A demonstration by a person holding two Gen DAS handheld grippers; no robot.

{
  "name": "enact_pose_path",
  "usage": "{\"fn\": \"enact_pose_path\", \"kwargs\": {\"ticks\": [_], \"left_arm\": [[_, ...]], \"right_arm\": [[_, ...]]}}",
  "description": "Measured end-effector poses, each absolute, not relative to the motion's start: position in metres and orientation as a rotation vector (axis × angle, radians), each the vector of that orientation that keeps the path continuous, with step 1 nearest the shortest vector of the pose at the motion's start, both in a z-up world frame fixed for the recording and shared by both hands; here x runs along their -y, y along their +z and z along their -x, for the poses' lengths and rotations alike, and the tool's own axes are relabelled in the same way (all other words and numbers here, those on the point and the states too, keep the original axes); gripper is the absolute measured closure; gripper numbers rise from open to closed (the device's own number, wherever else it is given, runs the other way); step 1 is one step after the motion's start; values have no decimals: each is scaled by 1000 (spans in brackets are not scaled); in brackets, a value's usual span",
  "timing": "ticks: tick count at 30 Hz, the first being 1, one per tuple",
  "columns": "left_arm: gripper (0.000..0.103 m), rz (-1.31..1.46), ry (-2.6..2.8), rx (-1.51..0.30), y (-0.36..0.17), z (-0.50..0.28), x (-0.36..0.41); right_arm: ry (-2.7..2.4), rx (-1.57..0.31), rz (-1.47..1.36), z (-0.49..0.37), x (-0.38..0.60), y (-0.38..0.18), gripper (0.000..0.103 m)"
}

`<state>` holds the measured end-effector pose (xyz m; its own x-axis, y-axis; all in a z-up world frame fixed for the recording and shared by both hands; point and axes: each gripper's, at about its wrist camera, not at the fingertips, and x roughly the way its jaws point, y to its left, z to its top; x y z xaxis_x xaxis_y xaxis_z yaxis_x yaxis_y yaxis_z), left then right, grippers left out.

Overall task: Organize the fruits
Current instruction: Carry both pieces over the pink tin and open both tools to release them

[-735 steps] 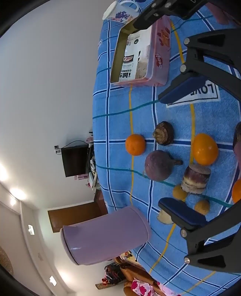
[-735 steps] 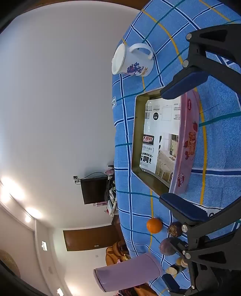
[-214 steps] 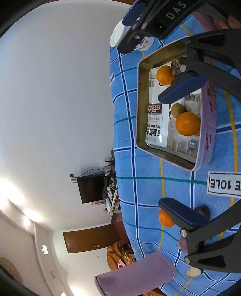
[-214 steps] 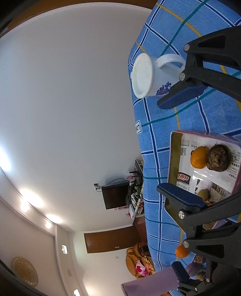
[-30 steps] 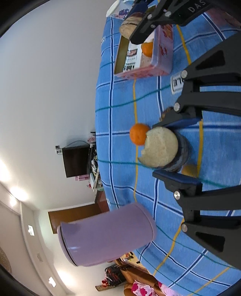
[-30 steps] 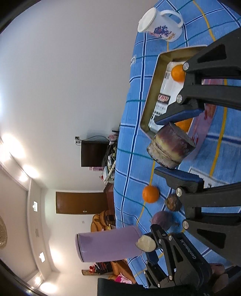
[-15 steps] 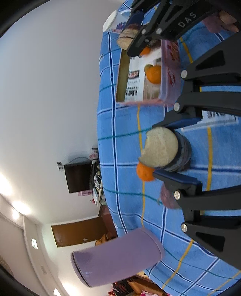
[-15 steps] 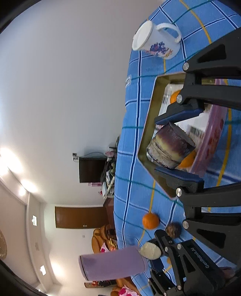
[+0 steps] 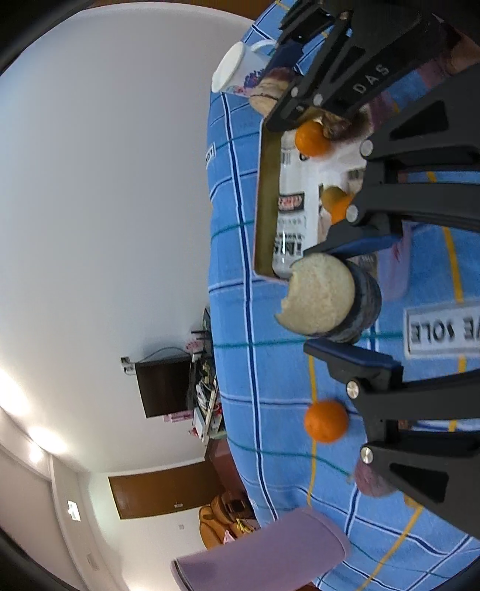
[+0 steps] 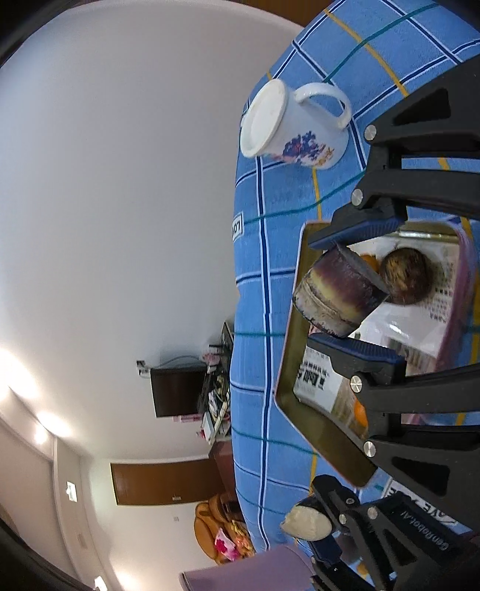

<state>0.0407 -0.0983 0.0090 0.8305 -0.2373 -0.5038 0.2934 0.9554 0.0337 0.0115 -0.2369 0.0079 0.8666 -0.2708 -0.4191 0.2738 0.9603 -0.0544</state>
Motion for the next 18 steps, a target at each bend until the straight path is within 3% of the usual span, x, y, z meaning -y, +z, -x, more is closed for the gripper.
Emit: {"fn": "enact_pose_path", "kwargs": {"ticks": [10, 18], "left_arm": [[63, -143, -324, -452, 20, -50, 136], [63, -129, -352, -518, 3, -64, 147]], "right_arm": [[-323, -452, -8, -21, 255, 7, 54], [-297, -498, -93, -31, 272, 4, 54]]}}
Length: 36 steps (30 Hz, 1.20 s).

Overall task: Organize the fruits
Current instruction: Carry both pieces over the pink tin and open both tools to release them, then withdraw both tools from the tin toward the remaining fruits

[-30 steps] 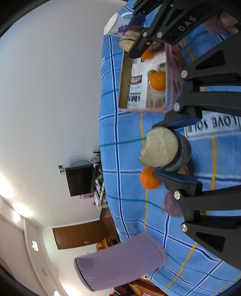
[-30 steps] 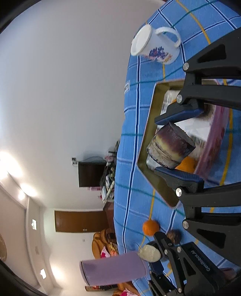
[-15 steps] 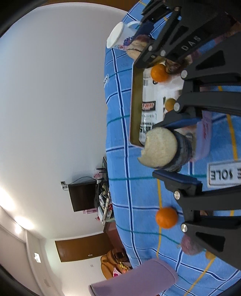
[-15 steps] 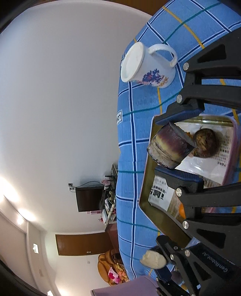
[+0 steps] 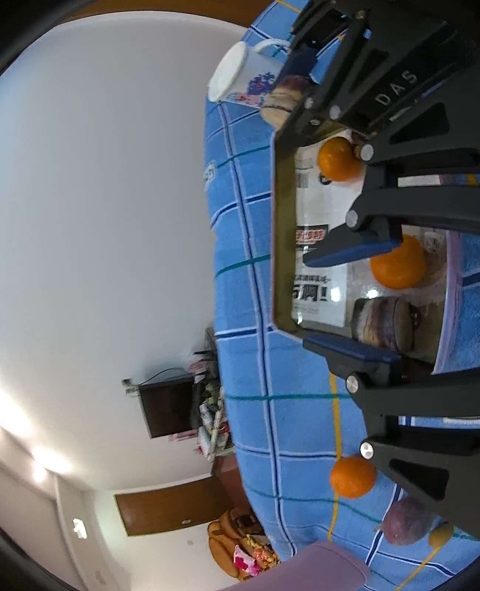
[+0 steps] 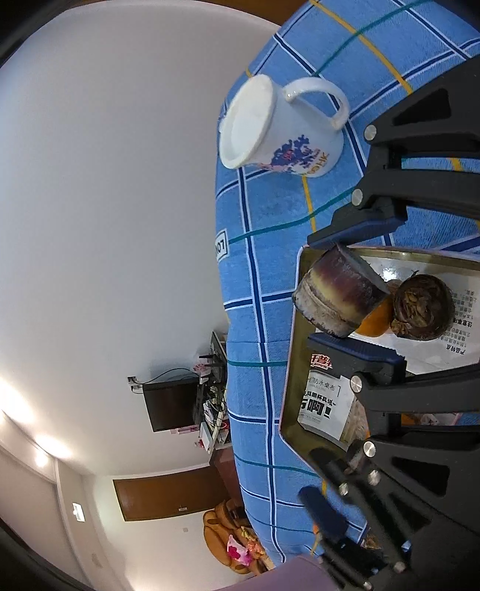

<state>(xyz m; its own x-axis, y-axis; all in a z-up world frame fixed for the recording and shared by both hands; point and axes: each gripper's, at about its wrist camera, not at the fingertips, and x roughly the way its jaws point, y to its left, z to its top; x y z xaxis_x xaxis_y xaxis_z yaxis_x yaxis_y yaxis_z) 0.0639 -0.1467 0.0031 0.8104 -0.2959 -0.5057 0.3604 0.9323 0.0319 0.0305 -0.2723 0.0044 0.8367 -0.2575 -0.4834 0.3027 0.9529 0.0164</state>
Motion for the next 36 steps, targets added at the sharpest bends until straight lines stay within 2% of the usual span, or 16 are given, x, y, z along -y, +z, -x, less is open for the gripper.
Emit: {"fn": "enact_pose_path", "kwargs": {"ticks": [4, 5, 6, 8, 10, 15, 19, 24, 26, 28, 36], "left_arm": [[61, -92, -362, -503, 10, -64, 135], [52, -56, -366, -508, 14, -66, 126], [36, -23, -362, -512, 18, -68, 117], [24, 30, -325, -492, 25, -68, 97], [22, 45, -249, -457, 33, -70, 78], [8, 36, -85, -421, 38, -72, 51], [8, 37, -93, -472, 24, -70, 52], [7, 14, -117, -481, 15, -63, 62], [7, 12, -116, -477, 13, -59, 62], [7, 10, -126, -468, 13, -56, 64], [7, -108, -116, -415, 10, -41, 84]], "right_arm": [[-262, -499, -119, -31, 274, 5, 54], [-249, -498, -127, -31, 275, 5, 54], [-234, -499, -134, -31, 275, 4, 54], [-197, -509, -143, -33, 273, 4, 54], [-162, -518, -142, -35, 270, 3, 54], [-91, -543, -128, -43, 259, 0, 54], [-47, -556, -146, -44, 257, -2, 53], [-51, -452, -197, -31, 264, 5, 49], [-104, -386, -196, -21, 268, 11, 31], [-149, -335, -204, -13, 271, 15, 27], [-181, -298, -208, -2, 269, 19, 26]]}}
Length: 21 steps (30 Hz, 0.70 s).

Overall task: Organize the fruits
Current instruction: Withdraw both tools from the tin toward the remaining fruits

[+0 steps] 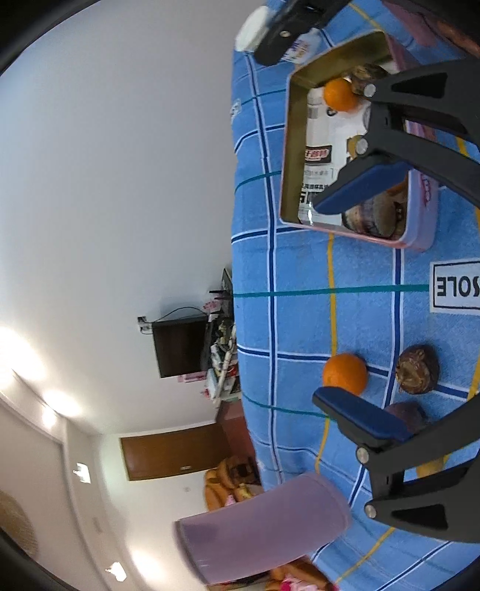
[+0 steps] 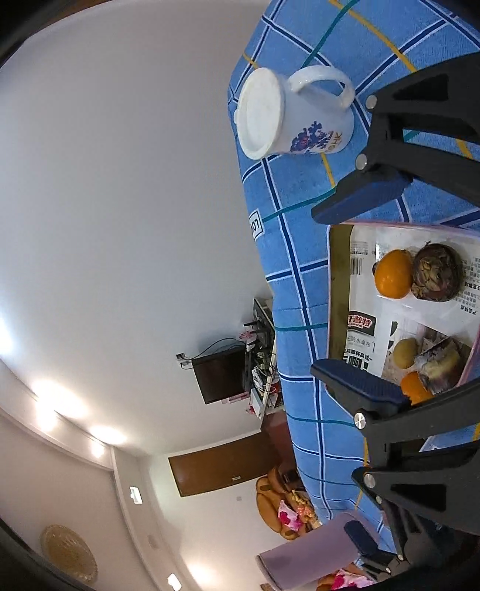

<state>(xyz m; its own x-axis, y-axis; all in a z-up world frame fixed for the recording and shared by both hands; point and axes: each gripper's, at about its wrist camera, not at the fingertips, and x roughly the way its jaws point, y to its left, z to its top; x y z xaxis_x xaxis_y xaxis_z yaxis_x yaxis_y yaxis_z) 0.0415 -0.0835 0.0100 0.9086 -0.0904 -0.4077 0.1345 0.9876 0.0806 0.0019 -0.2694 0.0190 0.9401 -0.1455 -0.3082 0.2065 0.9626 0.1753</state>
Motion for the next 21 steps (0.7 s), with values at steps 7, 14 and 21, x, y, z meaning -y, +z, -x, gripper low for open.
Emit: {"fn": "enact_pose_path", "kwargs": {"ticks": [7, 14, 21], "left_arm": [[6, -120, -110, -414, 10, -37, 83], [6, -136, -117, -423, 9, -33, 83], [6, -124, -103, -449, 7, -37, 80]], "right_arm": [[-172, -267, -110, 4, 253, 19, 26], [-171, -274, -95, 5, 248, 19, 26], [-166, -282, -72, 3, 244, 18, 26]]}}
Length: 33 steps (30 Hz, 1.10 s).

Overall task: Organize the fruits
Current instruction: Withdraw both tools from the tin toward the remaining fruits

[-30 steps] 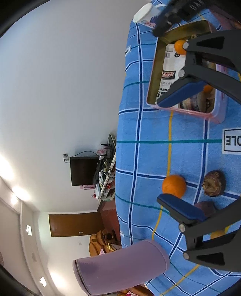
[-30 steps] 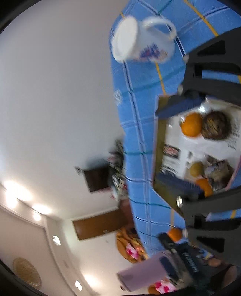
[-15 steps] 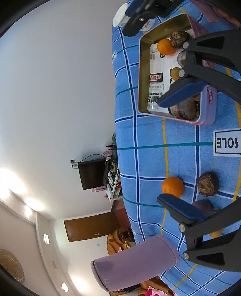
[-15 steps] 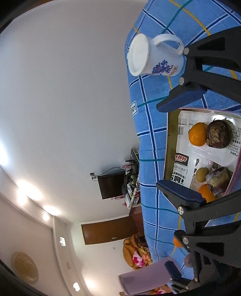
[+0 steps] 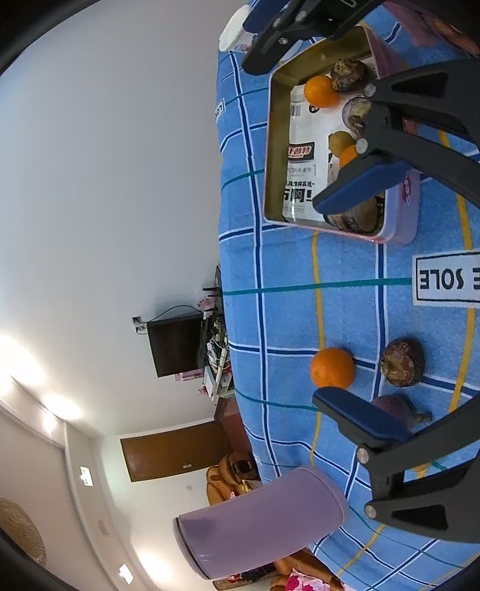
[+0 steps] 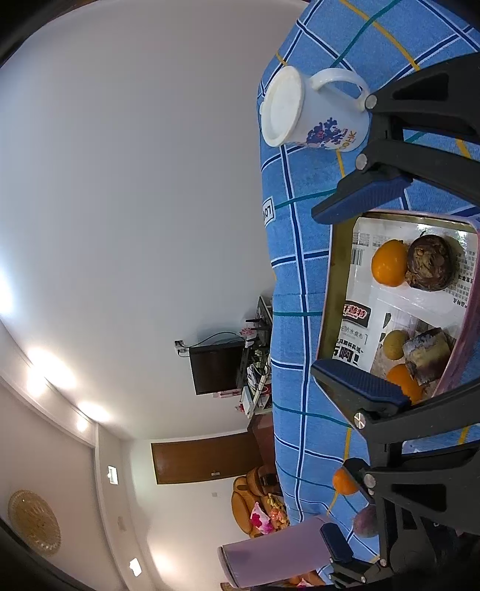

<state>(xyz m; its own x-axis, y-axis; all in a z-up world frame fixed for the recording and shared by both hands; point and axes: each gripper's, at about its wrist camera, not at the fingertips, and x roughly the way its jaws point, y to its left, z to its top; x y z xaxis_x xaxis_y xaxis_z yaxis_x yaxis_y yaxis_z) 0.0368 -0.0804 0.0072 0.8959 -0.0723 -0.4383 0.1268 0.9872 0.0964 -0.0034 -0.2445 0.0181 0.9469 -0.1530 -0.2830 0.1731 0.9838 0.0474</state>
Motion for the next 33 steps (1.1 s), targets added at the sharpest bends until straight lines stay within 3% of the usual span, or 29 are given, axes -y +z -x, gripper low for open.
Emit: {"fn": "enact_pose_path", "kwargs": {"ticks": [33], "left_arm": [[6, -135, -79, -508, 0, -24, 17]], "right_arm": [[-82, -317, -117, 11, 210, 17, 26]]}}
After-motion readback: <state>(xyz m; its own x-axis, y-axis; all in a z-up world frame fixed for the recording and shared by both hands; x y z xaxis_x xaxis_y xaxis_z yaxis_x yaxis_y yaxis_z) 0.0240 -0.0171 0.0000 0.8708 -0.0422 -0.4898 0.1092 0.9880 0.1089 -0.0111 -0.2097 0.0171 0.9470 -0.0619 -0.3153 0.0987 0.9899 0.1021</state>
